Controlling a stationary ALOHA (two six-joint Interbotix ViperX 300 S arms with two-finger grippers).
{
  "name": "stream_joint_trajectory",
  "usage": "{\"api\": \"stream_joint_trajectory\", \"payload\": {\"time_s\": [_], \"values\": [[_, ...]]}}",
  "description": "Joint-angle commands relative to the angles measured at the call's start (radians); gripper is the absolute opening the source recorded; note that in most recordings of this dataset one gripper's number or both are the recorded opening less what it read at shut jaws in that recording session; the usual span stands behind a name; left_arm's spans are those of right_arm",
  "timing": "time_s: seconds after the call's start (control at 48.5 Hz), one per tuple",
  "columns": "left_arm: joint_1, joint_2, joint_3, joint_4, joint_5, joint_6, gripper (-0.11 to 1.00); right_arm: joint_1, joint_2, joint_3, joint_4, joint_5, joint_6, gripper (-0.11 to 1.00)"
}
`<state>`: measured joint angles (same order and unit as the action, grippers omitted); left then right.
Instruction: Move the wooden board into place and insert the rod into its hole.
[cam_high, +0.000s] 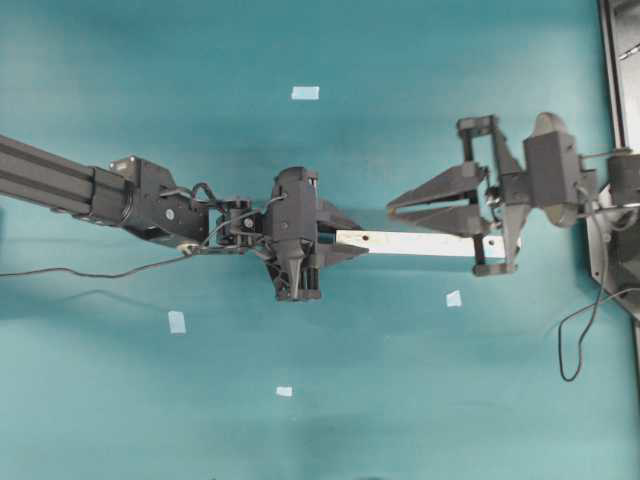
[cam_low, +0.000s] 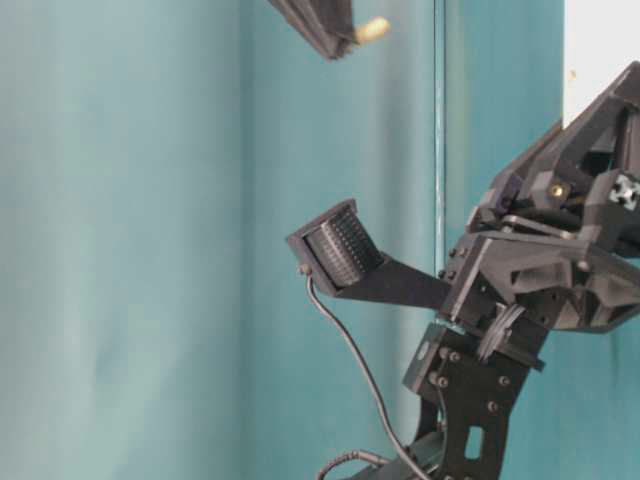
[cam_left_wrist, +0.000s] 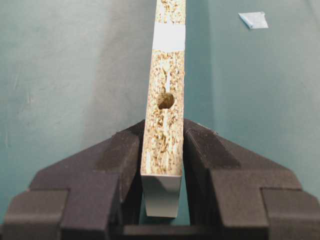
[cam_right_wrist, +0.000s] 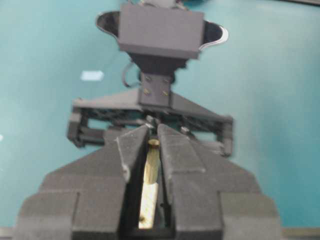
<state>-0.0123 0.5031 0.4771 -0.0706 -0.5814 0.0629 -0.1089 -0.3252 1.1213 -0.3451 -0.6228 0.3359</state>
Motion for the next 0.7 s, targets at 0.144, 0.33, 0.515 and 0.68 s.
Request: {"api": "stream_joint_trajectory", "payload": {"time_s": [0.144, 0.33, 0.515, 0.68], "values": [[-0.02, -0.003, -0.015, 0.003, 0.005, 0.002, 0.21, -0.003, 0.218, -0.023, 0.012, -0.238, -0.017, 0.1], [-0.023, -0.008, -0.008, 0.003, 0.008, 0.002, 0.21, -0.003, 0.293, -0.035, 0.034, -0.268, -0.08, 0.1], [-0.026, -0.008, -0.009, 0.003, 0.008, 0.0, 0.21, -0.003, 0.302, -0.025, 0.078, -0.268, -0.124, 0.1], [-0.026, -0.006, -0.009, 0.003, 0.008, 0.0, 0.21, -0.003, 0.313, -0.023, 0.091, -0.268, -0.133, 0.1]]}}
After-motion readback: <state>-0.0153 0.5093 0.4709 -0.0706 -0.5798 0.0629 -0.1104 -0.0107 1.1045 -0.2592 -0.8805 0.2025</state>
